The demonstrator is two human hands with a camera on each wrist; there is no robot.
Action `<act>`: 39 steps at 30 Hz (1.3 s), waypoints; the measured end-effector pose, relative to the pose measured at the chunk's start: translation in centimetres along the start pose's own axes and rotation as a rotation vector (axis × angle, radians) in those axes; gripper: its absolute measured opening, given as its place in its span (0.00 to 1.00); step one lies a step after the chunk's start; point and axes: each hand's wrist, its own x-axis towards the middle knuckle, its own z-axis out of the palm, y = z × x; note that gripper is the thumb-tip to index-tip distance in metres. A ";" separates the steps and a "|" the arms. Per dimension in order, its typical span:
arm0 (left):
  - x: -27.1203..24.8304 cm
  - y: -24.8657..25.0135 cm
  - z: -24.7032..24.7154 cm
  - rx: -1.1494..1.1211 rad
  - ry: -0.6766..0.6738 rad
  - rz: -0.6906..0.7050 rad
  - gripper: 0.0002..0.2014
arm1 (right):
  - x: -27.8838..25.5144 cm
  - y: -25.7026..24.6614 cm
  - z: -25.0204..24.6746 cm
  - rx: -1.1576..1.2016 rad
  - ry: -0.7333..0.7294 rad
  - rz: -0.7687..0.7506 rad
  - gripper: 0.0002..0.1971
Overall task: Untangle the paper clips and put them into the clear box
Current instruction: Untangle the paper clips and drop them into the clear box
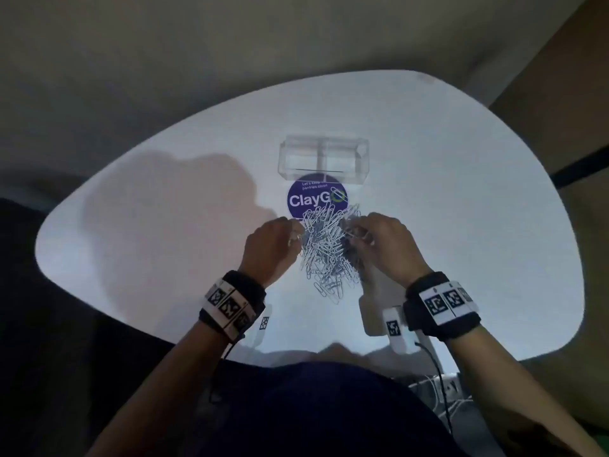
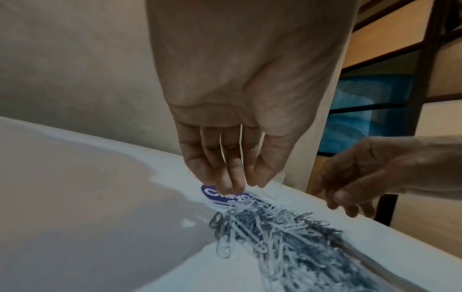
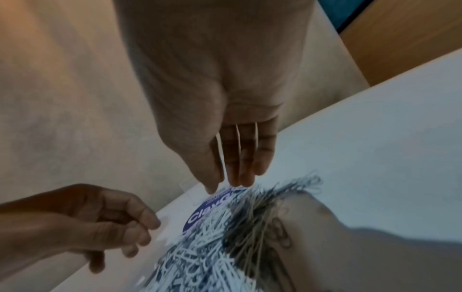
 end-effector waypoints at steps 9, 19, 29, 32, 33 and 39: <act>2.4 -0.7 3.0 0.036 -0.025 -0.156 0.22 | 4.2 -1.6 3.2 -0.013 -0.024 -0.042 0.23; 3.1 -1.0 4.1 -0.055 0.090 -0.090 0.03 | 6.0 -1.4 4.0 -0.042 -0.046 -0.136 0.15; 3.4 -2.0 2.9 -0.456 0.131 -0.198 0.02 | 5.5 -0.4 3.1 0.178 0.090 -0.041 0.02; 3.5 -2.1 2.2 -0.676 0.073 -0.299 0.03 | 5.2 -0.4 2.5 0.369 0.093 0.088 0.03; 3.5 -2.1 1.9 -0.733 0.040 -0.330 0.04 | 5.1 -0.4 2.4 0.422 0.083 0.121 0.04; 3.7 -1.6 1.3 -0.812 -0.040 -0.318 0.06 | 4.8 -1.1 1.9 0.816 -0.034 0.236 0.07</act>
